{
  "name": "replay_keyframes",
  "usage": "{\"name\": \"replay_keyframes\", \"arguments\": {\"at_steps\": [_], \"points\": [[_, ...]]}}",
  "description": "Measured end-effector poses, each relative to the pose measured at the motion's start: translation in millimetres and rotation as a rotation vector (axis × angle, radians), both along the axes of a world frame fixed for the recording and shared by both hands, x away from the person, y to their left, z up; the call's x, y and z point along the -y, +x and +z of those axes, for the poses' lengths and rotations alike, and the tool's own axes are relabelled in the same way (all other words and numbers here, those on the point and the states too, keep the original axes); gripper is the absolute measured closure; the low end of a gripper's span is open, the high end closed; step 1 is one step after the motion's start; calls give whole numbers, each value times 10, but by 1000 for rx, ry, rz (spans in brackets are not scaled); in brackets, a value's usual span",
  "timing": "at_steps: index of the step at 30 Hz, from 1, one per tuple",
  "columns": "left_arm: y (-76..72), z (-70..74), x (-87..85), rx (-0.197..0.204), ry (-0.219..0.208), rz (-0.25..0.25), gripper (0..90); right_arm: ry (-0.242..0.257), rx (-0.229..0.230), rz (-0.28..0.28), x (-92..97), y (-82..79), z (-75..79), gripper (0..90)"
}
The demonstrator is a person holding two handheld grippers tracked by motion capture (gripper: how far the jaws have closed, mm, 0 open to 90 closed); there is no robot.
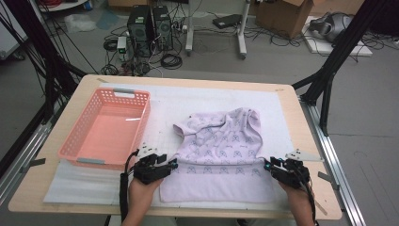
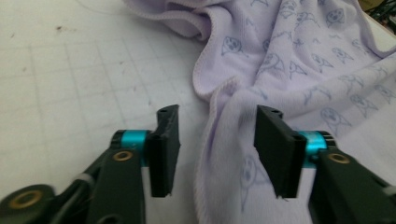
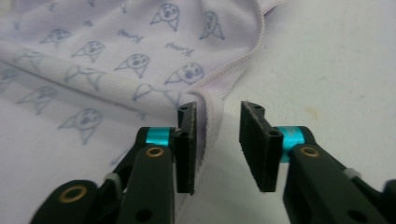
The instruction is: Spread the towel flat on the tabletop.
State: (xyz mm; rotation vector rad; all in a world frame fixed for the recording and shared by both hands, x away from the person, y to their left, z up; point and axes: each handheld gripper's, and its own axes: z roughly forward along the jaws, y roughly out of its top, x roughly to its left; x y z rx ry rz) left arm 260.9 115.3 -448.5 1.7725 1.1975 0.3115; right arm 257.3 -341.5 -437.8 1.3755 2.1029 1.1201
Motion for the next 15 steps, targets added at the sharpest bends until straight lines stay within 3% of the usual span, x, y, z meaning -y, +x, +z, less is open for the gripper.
{"name": "replay_keyframes", "arguments": {"at_steps": [6,10,12,14,15], "points": [[-277,-23,-136,13,-20,-38,475,-7,-7,44,78,-245,32,557],[-434,-69,-126,-22,-20,-75,475,-35,-63,96,105,-426,-14,552],[-516,-107,-105,-1,-17,-71,486,-42,-87,115,108,-507,-36,566],[-587,-118,-83,8,5,-73,626,-76,-91,129,100,-579,-58,614],[-625,-117,-74,16,30,-71,735,-88,-85,129,100,-610,-58,696]]}}
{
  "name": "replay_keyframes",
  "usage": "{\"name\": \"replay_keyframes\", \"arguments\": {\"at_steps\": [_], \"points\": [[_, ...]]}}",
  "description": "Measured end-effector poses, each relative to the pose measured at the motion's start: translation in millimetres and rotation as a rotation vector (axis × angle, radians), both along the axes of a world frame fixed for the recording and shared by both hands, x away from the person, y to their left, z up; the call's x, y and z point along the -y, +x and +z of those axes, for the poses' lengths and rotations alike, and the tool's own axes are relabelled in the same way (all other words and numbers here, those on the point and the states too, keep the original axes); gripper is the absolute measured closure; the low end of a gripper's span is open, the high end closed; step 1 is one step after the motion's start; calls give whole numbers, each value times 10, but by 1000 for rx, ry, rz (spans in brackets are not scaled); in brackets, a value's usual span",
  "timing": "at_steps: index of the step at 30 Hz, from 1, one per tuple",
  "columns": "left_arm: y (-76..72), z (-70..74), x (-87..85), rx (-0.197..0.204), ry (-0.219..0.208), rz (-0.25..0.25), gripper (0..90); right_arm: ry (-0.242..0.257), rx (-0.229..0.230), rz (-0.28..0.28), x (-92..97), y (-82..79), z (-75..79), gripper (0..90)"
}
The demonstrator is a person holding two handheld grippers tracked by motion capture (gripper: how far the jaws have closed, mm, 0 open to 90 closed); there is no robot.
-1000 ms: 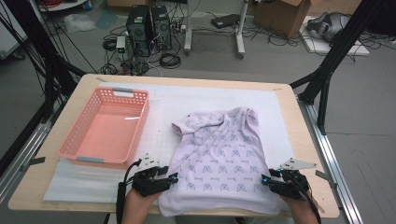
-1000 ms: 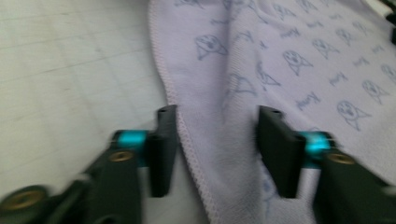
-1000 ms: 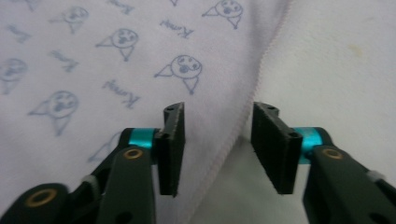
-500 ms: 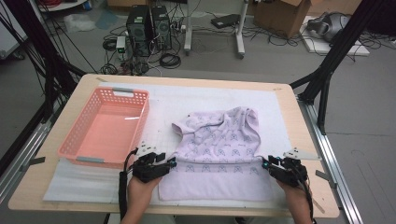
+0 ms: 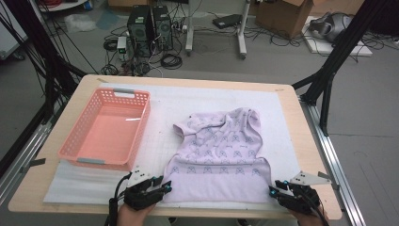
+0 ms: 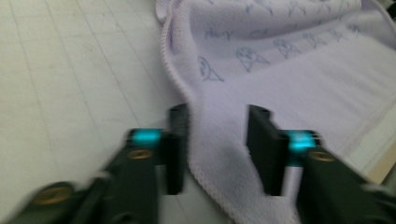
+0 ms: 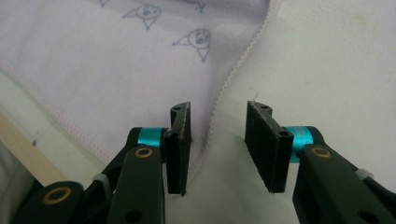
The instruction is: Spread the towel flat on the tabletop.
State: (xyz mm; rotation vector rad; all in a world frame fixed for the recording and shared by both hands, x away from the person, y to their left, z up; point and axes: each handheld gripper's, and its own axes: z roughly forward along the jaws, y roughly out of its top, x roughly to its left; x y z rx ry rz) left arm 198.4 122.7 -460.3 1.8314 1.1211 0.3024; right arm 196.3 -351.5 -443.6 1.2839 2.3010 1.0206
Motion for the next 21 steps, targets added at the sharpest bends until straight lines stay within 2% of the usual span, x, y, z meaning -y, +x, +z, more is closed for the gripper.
{"name": "replay_keyframes", "arguments": {"at_steps": [1,2,4,9,11,13,16,17,19,21], "points": [[-25,5,-5,-10,-4,-4,843,1,-4,11,11,-22,7,839],[-45,11,-12,-20,-8,-6,857,28,-24,32,30,-40,10,872],[-114,27,-30,-20,-4,-3,871,13,-19,36,54,-95,18,882],[-326,70,-152,-35,-13,-4,879,32,-5,64,168,-337,79,886],[-405,78,-207,-39,-31,-9,880,56,-10,63,249,-442,93,887],[-463,78,-205,-35,-23,-25,880,90,-22,67,307,-511,92,887],[-471,99,-180,-31,-26,-35,879,69,-25,77,301,-560,76,887],[-472,111,-190,-28,-37,-32,880,74,-29,74,300,-570,83,887],[-484,166,-245,-23,-93,-30,879,105,-28,78,326,-606,128,888],[-501,208,-273,-15,-118,-46,880,125,-22,98,348,-647,182,887]]}}
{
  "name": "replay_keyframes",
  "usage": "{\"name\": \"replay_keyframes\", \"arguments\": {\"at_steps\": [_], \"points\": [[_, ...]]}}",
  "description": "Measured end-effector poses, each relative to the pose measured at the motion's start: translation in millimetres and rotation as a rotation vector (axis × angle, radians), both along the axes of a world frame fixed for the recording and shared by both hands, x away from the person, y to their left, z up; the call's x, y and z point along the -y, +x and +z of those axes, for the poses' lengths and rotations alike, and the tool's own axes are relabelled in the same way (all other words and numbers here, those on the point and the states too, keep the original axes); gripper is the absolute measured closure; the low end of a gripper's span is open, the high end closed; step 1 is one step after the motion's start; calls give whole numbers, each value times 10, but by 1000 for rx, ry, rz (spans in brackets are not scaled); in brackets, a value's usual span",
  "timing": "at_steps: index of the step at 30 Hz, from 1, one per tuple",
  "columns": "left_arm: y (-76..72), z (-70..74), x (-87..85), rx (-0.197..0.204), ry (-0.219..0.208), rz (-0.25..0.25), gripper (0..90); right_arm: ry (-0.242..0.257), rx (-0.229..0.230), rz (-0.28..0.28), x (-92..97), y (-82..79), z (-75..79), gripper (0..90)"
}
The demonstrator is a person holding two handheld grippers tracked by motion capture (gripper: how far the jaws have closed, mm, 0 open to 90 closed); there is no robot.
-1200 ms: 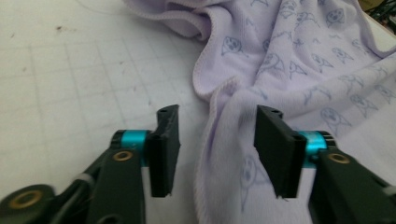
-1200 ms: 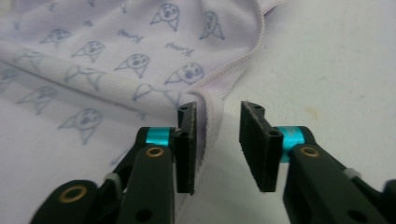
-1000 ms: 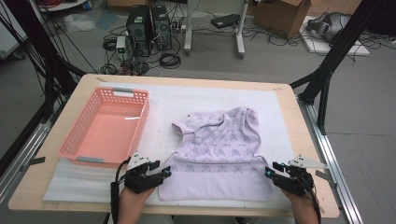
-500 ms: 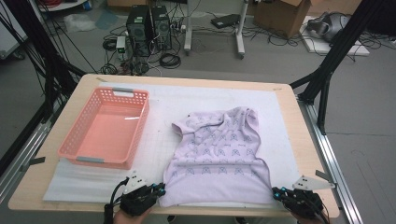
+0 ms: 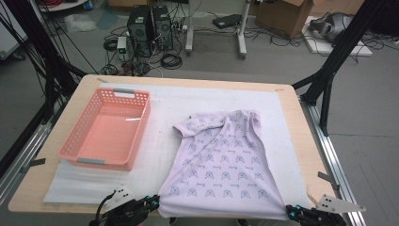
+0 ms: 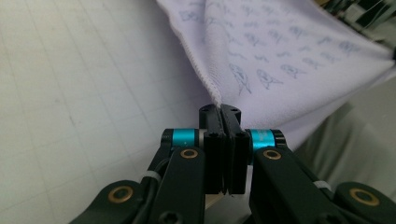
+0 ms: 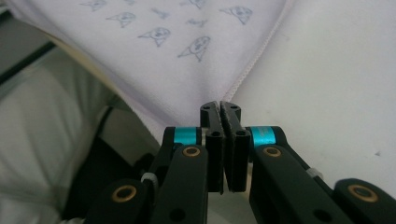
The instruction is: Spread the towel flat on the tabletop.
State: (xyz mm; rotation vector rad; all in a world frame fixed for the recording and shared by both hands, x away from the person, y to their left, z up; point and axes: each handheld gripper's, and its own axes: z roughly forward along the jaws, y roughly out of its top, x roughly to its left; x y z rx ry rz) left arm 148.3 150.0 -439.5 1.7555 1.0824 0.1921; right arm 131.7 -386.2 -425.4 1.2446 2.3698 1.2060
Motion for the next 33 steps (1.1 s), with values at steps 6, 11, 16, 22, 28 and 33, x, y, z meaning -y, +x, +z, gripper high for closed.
{"name": "replay_keyframes", "arguments": {"at_steps": [6,11,16,22,28,33], "points": [[103,-110,123,-27,55,38,544,-34,-45,-32,-34,54,-92,669],[228,-132,232,-11,45,49,469,-51,10,-69,-111,163,-57,573],[297,-191,384,2,102,22,563,-106,23,-88,-304,432,-136,549],[198,-175,343,4,150,21,857,-128,10,-67,-384,535,-165,852],[-60,-122,178,-10,144,-28,858,-78,-35,-7,-217,294,-147,880],[-109,-125,201,9,112,-37,700,-68,-56,13,-137,135,-145,854]]}}
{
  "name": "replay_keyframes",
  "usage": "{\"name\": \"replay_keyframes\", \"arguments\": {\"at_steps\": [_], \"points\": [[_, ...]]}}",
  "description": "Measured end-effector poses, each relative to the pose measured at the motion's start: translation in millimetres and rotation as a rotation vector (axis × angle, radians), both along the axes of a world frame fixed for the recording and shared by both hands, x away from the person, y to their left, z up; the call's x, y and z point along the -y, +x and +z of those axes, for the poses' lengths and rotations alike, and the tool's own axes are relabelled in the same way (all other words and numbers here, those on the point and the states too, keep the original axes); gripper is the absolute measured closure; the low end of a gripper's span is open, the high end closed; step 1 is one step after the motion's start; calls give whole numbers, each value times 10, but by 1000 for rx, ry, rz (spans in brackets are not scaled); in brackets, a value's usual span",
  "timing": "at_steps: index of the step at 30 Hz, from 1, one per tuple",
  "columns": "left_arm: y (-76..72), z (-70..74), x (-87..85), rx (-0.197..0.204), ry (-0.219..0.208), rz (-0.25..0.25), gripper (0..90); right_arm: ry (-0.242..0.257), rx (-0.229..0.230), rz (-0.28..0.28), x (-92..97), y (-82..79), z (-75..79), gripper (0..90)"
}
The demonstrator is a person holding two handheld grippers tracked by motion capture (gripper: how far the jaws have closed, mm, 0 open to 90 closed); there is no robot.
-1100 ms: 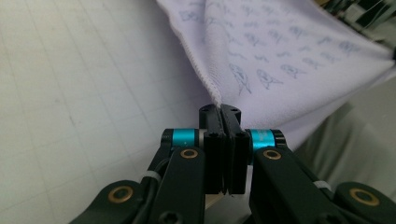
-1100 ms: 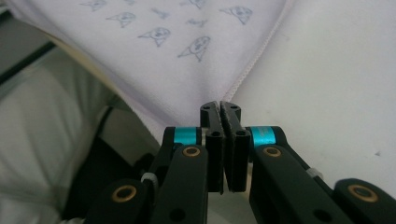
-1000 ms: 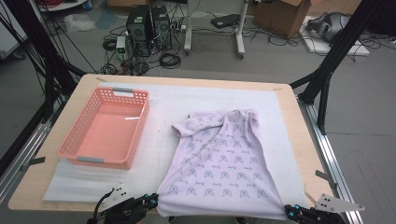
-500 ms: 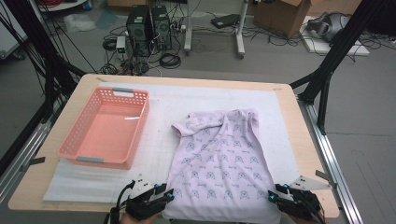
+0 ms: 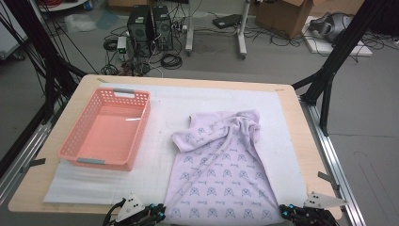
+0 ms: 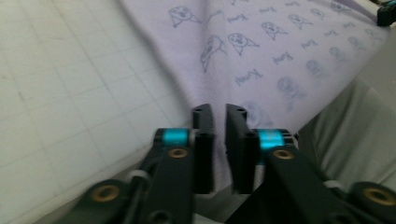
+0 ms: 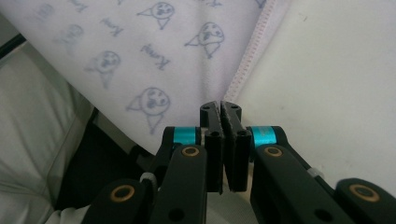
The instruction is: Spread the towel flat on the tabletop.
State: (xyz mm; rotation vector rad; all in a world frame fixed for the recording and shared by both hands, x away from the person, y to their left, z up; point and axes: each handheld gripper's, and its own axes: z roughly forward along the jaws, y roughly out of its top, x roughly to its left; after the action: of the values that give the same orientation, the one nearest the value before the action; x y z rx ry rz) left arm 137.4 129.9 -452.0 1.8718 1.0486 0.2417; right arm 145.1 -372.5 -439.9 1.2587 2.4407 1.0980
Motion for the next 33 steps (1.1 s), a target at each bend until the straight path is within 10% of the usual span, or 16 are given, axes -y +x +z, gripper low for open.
{"name": "replay_keyframes", "arguments": {"at_steps": [2,11,22,26,29,33], "points": [[69,2,12,11,-17,33,542,18,22,-15,-29,32,20,732],[661,29,126,25,-50,96,483,6,100,-96,-258,499,26,553],[1039,35,223,-2,-33,81,469,-17,110,-158,-293,849,-42,537],[1136,-5,307,-40,-8,43,469,-27,100,-172,-275,931,-60,657],[1096,-12,386,-8,73,19,688,-14,83,-145,-259,939,-61,836],[1001,-6,341,-21,70,9,860,-1,61,-118,-228,857,-44,872]]}}
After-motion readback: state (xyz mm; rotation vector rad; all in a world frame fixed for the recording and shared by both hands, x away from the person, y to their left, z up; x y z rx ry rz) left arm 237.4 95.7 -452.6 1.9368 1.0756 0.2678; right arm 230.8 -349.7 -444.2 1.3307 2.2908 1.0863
